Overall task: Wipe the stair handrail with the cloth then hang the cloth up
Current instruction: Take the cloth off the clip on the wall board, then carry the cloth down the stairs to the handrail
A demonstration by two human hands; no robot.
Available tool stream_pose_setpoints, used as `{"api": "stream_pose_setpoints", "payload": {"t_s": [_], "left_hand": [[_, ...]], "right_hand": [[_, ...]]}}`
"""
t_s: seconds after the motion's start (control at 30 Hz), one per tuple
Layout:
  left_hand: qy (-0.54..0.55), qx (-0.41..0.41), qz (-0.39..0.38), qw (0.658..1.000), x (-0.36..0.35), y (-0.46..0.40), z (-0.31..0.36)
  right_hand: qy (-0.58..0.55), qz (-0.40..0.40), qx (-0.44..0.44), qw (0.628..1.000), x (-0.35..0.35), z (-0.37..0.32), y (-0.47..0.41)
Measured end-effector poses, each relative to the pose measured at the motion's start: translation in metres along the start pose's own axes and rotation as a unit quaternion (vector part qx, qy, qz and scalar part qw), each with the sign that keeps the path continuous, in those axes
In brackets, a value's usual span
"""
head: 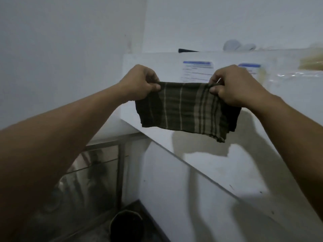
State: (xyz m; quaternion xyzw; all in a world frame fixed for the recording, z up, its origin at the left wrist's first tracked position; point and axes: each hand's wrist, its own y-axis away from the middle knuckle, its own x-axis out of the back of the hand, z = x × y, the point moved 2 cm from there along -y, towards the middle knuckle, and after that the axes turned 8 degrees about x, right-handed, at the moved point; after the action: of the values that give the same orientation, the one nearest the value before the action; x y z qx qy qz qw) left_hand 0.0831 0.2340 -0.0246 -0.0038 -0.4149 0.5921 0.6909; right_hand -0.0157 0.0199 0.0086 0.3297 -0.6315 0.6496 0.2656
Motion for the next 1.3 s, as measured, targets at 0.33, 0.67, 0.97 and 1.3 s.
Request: {"api": "stream_pose_setpoints", "payload": {"t_s": [0.33,0.67,0.97,1.3], "left_hand": [[-0.106,0.201,0.032,0.973,0.136,0.092,-0.177],[-0.172,0.401,0.093,0.895,0.288,0.235,-0.314],[-0.23,0.523,0.19,0.799,0.393,0.387,-0.334],[-0.247,0.566,0.376,0.69,0.502,0.498,-0.343]], "right_hand": [[-0.134,-0.169,0.201,0.956,-0.172,-0.174,-0.071],[-0.271,-0.324,0.384,0.821,-0.294,-0.425,-0.083],[-0.36,-0.335,0.533,0.689,-0.313,-0.643,-0.053],[-0.491,-0.282,0.611,0.553,-0.291,-0.855,-0.017]]}}
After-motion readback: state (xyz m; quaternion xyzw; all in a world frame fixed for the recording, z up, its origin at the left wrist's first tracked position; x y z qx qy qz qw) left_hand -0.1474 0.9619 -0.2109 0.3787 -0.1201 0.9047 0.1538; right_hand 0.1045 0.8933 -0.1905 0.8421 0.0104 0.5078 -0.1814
